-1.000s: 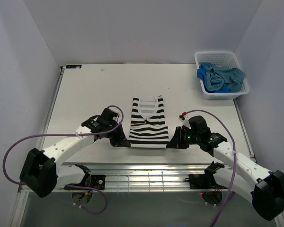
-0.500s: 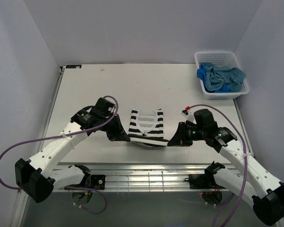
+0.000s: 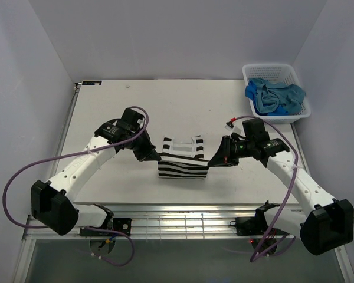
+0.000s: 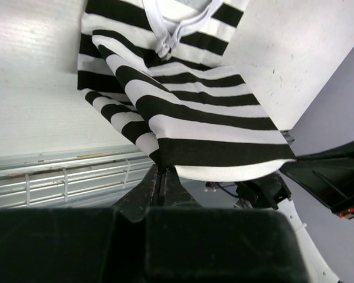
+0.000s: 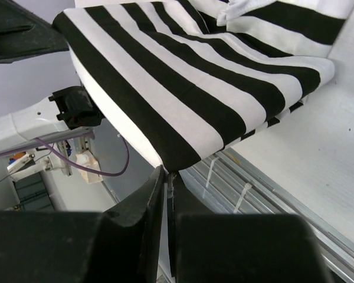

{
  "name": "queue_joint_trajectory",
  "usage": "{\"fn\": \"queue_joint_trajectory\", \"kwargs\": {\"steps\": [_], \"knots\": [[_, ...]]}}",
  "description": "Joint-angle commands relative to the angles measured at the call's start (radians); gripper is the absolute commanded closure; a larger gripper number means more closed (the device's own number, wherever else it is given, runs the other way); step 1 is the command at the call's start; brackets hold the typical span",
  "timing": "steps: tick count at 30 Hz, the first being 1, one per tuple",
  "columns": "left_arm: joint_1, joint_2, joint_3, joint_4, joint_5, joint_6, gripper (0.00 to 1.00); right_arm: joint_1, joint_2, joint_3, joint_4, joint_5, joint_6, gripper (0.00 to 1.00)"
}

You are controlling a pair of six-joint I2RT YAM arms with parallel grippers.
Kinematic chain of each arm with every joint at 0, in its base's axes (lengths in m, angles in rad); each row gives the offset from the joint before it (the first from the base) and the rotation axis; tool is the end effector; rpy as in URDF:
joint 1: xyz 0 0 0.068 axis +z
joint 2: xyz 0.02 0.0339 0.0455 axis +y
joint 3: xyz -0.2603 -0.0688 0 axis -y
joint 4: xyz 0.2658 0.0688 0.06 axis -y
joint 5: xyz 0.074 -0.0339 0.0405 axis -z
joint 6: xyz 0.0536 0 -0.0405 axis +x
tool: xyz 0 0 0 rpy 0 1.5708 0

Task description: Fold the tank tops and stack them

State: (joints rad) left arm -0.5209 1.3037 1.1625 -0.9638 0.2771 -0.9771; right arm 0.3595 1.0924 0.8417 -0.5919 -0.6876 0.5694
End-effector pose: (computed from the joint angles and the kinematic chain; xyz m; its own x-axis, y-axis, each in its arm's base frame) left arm 0.2349 -0.1517 0.2744 -0.9186 -0.3921 -0.0487 -0.3149 0.8011 -0.5090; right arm 0.2215 0.1196 0.2506 -0.9482 0.0887 -0.3051 -0.1853 0.6256 0.7578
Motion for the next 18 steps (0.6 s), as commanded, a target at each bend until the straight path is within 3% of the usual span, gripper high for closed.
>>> {"fn": "queue_joint_trajectory", "kwargs": {"steps": [1, 18], "knots": [[0.057, 0.012, 0.025, 0.036, -0.029, 0.032, 1.0, -0.013, 0.046, 0.065, 0.033, -0.073, -0.049, 0.92], [0.182, 0.215, 0.104, 0.194, -0.041, 0.101, 1.0, -0.082, 0.322, 0.169, 0.222, -0.141, -0.055, 0.92]]}}
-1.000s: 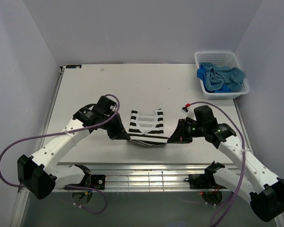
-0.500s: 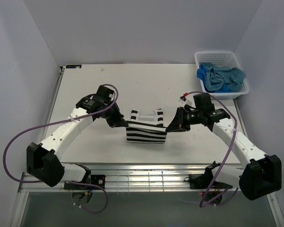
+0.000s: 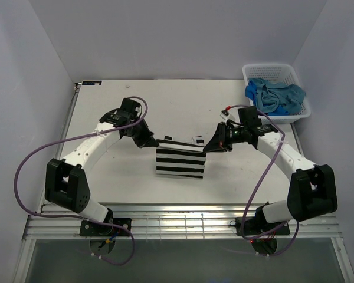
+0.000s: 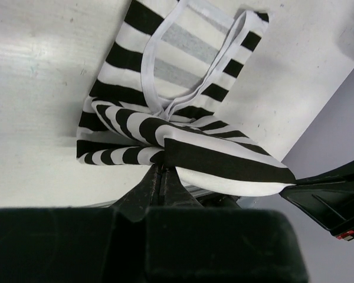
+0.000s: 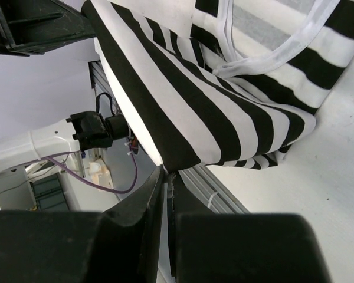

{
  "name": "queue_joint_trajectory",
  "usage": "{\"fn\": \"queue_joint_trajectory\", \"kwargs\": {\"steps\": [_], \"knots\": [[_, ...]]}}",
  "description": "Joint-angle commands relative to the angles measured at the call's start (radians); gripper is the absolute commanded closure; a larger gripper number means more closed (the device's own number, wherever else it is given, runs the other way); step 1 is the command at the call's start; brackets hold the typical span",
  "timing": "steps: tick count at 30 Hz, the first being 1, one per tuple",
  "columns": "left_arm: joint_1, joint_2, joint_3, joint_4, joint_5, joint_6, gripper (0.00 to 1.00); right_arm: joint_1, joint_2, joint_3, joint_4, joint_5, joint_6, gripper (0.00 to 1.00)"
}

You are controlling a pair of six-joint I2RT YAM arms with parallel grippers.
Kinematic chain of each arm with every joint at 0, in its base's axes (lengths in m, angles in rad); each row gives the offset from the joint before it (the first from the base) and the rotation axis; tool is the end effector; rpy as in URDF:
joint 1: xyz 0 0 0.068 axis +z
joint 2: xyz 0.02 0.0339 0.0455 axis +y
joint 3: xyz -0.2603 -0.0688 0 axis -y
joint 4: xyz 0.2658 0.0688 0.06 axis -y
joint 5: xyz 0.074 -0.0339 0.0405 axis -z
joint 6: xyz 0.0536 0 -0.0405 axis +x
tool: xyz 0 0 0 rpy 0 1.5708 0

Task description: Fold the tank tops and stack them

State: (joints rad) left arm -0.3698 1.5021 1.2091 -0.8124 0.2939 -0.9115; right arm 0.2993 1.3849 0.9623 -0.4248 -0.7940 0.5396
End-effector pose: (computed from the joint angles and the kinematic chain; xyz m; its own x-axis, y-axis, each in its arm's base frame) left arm 0.3022 -0.1338 0.2419 -0.8797 -0.4704 -0.0703 -0.3725 0.7732 -0.5133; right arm 0.2876 0.1287 0.2314 -0.9524 0.0830 -0.2932 -0.1963 0.5688 0.7987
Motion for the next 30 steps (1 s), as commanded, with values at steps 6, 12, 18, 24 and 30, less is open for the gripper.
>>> {"fn": "queue_joint_trajectory", "kwargs": {"steps": [6, 12, 18, 24, 30], "knots": [[0.045, 0.128, 0.11, 0.058, -0.085, 0.052, 1.0, -0.037, 0.123, 0.09, 0.11, -0.028, -0.023, 0.92], [0.054, 0.227, 0.156, 0.091, -0.096, 0.072, 1.0, -0.068, 0.215, 0.119, 0.167, -0.036, -0.024, 0.92], [0.065, 0.338, 0.237, 0.098, -0.088, 0.092, 1.0, -0.074, 0.315, 0.154, 0.242, -0.041, -0.015, 0.92], [0.075, 0.391, 0.274, 0.102, -0.102, 0.091, 1.0, -0.085, 0.405, 0.197, 0.279, -0.01, -0.015, 0.92], [0.083, 0.452, 0.306, 0.119, -0.084, 0.108, 1.0, -0.089, 0.474, 0.239, 0.288, 0.039, -0.029, 0.92]]}}
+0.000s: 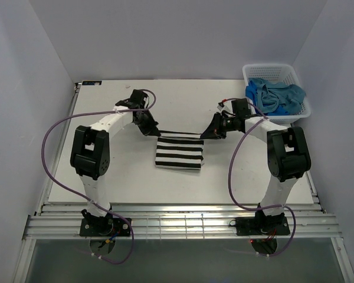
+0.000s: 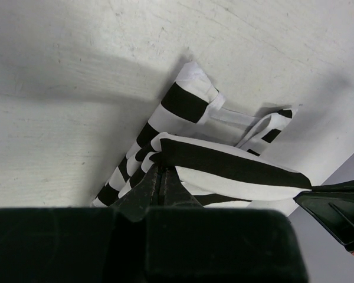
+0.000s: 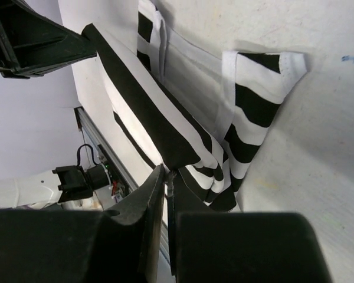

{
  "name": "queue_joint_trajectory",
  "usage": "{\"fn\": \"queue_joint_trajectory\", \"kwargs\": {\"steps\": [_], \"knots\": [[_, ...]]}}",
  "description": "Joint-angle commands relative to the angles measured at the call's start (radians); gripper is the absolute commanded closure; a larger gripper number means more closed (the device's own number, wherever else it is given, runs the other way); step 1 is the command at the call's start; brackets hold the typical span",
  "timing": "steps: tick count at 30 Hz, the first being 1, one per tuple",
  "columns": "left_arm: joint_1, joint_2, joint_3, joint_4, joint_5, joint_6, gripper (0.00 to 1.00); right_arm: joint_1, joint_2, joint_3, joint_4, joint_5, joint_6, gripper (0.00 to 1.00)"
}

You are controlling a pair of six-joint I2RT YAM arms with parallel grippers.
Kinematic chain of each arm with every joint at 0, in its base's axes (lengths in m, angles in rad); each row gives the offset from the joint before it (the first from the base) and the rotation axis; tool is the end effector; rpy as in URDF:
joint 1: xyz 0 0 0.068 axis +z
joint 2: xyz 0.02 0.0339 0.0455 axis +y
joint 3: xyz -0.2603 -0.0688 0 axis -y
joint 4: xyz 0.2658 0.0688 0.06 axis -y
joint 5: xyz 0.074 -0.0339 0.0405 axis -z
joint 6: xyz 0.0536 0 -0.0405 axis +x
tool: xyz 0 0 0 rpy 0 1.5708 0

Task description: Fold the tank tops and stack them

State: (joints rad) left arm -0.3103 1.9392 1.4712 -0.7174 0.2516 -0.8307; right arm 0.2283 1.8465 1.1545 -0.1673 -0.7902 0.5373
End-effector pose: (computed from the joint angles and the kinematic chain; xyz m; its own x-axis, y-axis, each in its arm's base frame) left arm 0.4010 -0.1426 0.1733 -0.8792 -0.4691 -0.0832 -0.3920 0.8116 -0.4332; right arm 0.3876 0.1292 0.1560 -0.9466 0.1498 -0.2855 -0.1475 0.5864 0.7965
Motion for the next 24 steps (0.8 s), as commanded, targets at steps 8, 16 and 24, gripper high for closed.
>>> {"fn": "queue_joint_trajectory", "kwargs": {"steps": [8, 16, 24], "knots": [[0.028, 0.083, 0.087, 0.029, -0.043, 0.021, 0.67, -0.021, 0.106, 0.143, 0.038, 0.023, -0.056, 0.66], [0.028, 0.02, 0.144, 0.033, -0.038, 0.042, 0.02, -0.015, 0.037, 0.148, 0.02, 0.011, -0.083, 0.24], [0.001, -0.016, 0.061, 0.119, 0.129, 0.064, 0.02, 0.1, -0.038, 0.039, 0.112, 0.012, -0.047, 0.1]]}}
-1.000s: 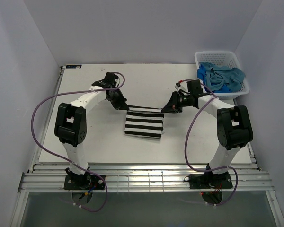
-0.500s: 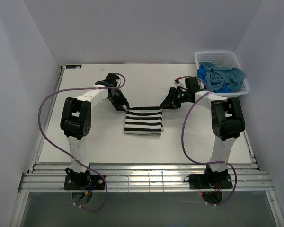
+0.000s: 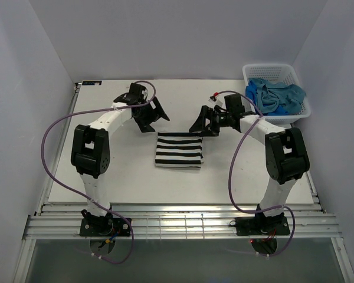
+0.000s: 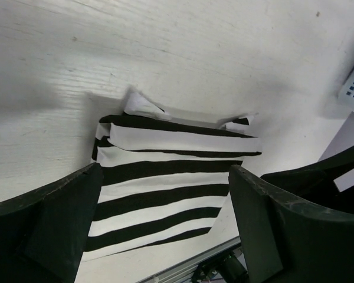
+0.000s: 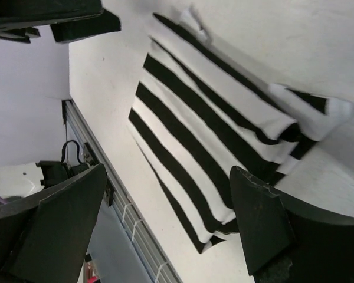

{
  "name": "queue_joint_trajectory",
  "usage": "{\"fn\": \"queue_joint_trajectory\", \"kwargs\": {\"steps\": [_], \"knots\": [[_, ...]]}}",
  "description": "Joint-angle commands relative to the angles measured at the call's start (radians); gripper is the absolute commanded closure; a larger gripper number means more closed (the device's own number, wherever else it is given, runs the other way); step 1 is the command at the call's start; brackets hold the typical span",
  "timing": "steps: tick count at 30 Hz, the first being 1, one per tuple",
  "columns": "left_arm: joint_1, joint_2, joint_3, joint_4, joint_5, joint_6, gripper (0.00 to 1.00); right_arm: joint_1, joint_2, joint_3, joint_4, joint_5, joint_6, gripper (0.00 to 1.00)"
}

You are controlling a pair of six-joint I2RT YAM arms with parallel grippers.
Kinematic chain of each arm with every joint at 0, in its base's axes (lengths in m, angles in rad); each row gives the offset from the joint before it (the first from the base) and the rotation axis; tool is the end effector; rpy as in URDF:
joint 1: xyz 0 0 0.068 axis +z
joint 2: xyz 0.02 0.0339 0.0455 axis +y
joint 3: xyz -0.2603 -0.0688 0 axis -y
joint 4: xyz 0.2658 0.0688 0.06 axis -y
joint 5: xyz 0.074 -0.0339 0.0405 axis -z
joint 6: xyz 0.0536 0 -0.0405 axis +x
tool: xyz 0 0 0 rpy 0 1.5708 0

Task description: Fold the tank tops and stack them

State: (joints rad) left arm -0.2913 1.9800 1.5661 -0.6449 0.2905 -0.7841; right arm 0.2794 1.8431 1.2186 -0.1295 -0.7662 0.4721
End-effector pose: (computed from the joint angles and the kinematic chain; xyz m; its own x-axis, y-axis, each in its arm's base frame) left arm 0.4290 -0.1447 0.1911 -0.8805 -0.4424 -0.1705 -0.2997 0.7981 -0.5228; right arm 0.3962 0.1523 0.1804 -0.8974 0.0834 -0.4334 -0.3105 0.5786 0.7543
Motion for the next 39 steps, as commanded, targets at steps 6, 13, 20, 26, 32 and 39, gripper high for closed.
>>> {"fn": "queue_joint_trajectory", "kwargs": {"steps": [6, 13, 20, 26, 32, 39], "knots": [[-0.022, 0.036, 0.005, 0.062, 0.145, 0.017, 0.02, 0.081, 0.022, -0.004, 0.172, 0.011, 0.071, 0.1], [-0.023, 0.132, 0.067, 0.065, 0.138, 0.022, 0.02, 0.081, 0.139, 0.073, 0.157, 0.024, 0.054, 0.1], [-0.022, 0.203, 0.118, 0.059, 0.101, 0.023, 0.02, 0.055, 0.249, 0.16, 0.18, 0.057, 0.06, 0.1], [-0.022, 0.241, 0.147, 0.036, 0.035, 0.023, 0.02, 0.02, 0.318, 0.147, 0.235, 0.082, 0.12, 0.1], [-0.02, 0.287, 0.233, -0.002, 0.007, 0.049, 0.02, 0.007, 0.332, 0.131, 0.255, 0.048, 0.129, 0.1], [-0.028, 0.183, 0.342, -0.053, 0.001, 0.069, 0.02, 0.009, 0.106, 0.184, 0.131, 0.07, 0.016, 0.1]]}}
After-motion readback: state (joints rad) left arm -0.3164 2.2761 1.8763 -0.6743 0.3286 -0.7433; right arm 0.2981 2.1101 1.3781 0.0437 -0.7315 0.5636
